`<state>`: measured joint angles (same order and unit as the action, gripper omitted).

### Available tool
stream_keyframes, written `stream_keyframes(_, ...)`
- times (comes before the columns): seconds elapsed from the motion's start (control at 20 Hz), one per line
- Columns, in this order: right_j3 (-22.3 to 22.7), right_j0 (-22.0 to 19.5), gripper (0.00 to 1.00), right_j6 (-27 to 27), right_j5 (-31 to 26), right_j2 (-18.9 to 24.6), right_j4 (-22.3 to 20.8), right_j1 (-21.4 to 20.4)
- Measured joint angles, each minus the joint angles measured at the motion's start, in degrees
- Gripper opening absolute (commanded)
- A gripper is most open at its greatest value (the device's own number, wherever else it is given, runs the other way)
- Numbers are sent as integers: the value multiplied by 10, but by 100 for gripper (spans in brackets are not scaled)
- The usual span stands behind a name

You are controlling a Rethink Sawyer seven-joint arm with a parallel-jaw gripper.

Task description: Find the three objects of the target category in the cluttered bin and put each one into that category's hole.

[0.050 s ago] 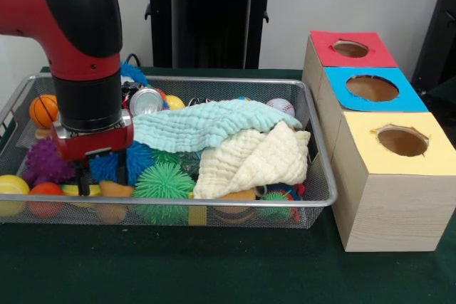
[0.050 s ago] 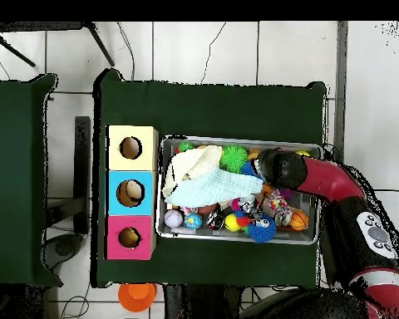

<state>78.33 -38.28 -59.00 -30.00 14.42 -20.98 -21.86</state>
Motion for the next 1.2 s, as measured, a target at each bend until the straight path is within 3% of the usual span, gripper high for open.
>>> stream_keyframes(1.2, -12, -38, 100, 0, -25, 46, 0, 42)
